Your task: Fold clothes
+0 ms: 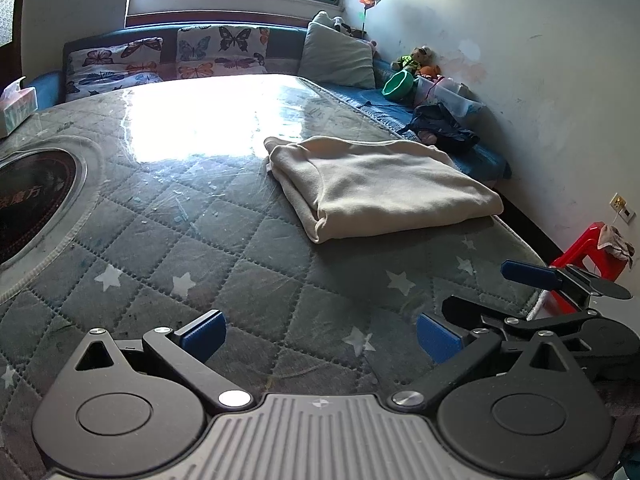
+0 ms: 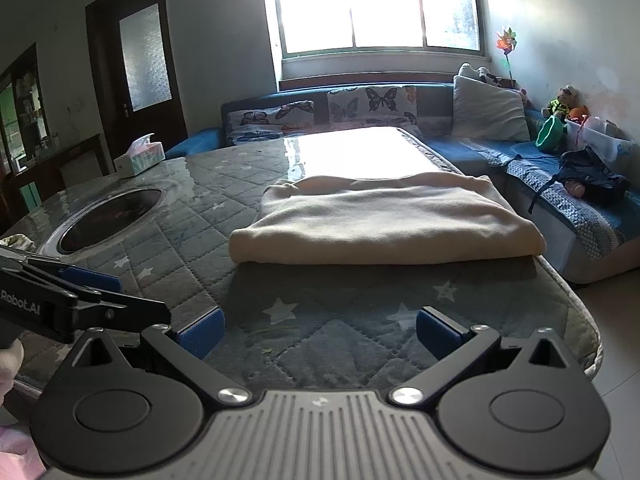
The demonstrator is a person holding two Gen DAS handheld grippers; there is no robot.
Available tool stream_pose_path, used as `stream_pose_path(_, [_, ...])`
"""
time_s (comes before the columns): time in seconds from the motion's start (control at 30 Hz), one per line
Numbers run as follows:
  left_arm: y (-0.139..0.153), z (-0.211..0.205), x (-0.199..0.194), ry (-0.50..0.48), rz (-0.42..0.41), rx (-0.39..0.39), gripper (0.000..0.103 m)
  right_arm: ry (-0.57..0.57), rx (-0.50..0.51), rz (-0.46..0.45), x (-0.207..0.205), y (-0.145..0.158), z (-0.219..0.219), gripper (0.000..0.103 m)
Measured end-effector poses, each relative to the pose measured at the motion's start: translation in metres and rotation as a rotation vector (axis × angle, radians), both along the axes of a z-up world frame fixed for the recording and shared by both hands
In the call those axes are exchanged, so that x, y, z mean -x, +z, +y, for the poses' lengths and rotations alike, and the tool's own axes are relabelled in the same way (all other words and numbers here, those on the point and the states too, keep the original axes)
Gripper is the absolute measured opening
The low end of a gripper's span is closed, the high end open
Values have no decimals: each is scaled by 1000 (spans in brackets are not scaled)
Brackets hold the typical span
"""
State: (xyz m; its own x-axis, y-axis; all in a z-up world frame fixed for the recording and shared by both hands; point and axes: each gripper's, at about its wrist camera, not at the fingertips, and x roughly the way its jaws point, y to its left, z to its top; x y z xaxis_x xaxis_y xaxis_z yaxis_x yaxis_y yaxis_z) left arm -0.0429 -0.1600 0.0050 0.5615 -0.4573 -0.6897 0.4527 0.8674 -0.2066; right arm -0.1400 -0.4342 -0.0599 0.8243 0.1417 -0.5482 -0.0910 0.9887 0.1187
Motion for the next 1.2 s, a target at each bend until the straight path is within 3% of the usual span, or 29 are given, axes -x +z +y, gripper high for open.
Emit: stream_pose_path(1.2, [-4, -13, -39, 7, 29, -33, 103, -32, -23, 64, -39, -7, -17, 103])
